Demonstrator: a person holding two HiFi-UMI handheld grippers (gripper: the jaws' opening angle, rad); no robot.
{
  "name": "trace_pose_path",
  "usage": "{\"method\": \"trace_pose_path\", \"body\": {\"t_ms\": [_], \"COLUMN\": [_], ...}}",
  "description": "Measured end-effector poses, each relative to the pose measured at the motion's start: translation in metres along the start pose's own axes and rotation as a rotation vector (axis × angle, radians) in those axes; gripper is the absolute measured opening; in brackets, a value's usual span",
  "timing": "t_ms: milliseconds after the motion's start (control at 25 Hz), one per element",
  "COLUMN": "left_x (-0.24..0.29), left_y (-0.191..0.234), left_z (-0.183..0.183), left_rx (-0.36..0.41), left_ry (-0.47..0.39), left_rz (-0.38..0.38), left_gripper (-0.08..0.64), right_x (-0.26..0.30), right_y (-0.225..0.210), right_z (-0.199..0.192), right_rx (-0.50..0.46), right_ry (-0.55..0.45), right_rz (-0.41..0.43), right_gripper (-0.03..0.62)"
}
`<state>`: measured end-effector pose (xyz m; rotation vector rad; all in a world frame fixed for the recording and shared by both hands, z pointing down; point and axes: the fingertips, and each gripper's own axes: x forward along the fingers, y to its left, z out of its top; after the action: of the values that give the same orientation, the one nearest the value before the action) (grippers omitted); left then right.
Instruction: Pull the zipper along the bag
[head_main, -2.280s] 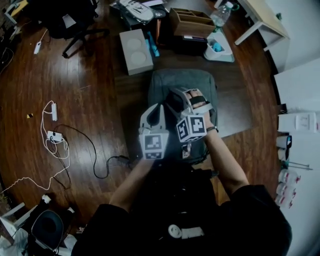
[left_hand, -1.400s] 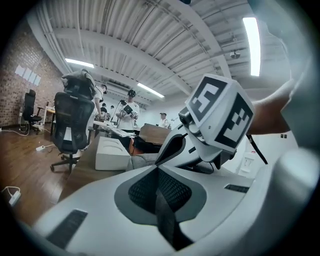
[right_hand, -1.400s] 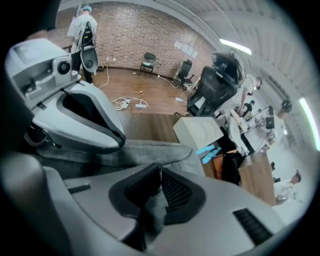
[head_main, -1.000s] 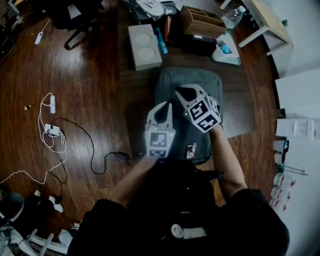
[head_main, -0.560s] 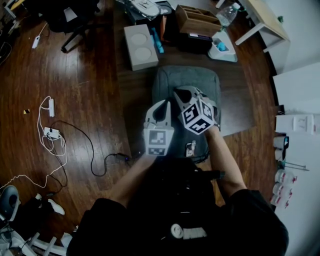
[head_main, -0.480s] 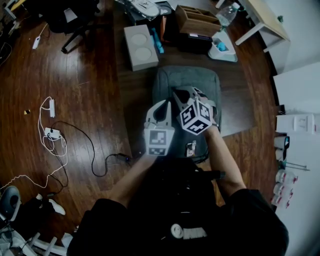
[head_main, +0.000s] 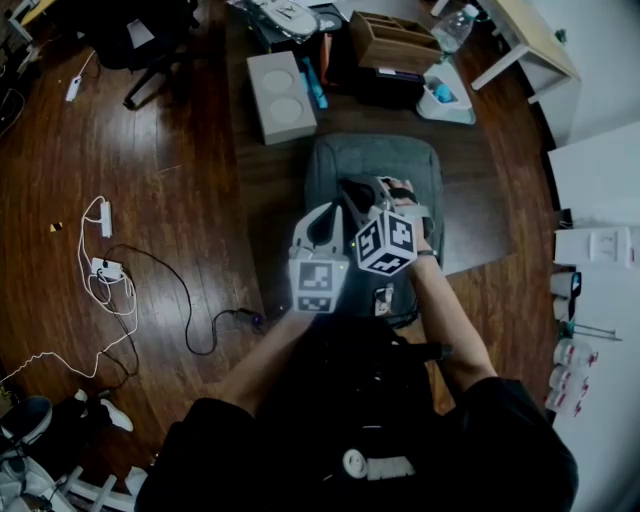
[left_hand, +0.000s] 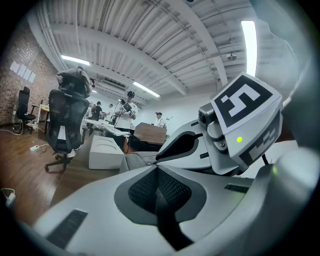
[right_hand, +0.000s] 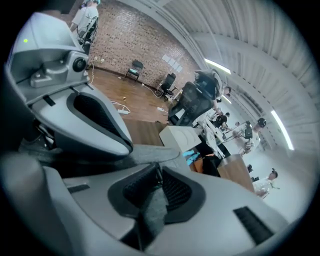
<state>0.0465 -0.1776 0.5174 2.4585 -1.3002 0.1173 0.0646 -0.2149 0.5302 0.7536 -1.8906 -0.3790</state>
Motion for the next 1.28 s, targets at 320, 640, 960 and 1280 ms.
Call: {"method": "trace_pose_path", "body": {"t_ms": [320,640,960,1280], "left_x": [0.002,0.002,0.000,0.001], "left_y": [0.002,0.007,0.009,0.007], "left_z": [-0.002,-0.004,0.000,0.000], "left_rx": [-0.007,-0.020,-0.030,-0.014], "left_ry": [0.008,0.015,0.004,0.008], "left_rz": [0.003,0.021,0.022,0.009], "left_gripper": [-0.006,-0.006,-0.006,-0.006], "right_x": [0.016,0.030,0.006,-0.020], "right_y": [-0.001,0.014,-0.005,-0.017], "right_z": [-0.007,-0.012,0.005,0.003], "right_rx": [0.090,-0.022,0.051,0.256], "right_ry": [0.053,0.201,0.011,-0.146], "right_rz": [0.309,0.562,0.351,0.129], "right_gripper": [0.129,0.095,0.054,0.046]}}
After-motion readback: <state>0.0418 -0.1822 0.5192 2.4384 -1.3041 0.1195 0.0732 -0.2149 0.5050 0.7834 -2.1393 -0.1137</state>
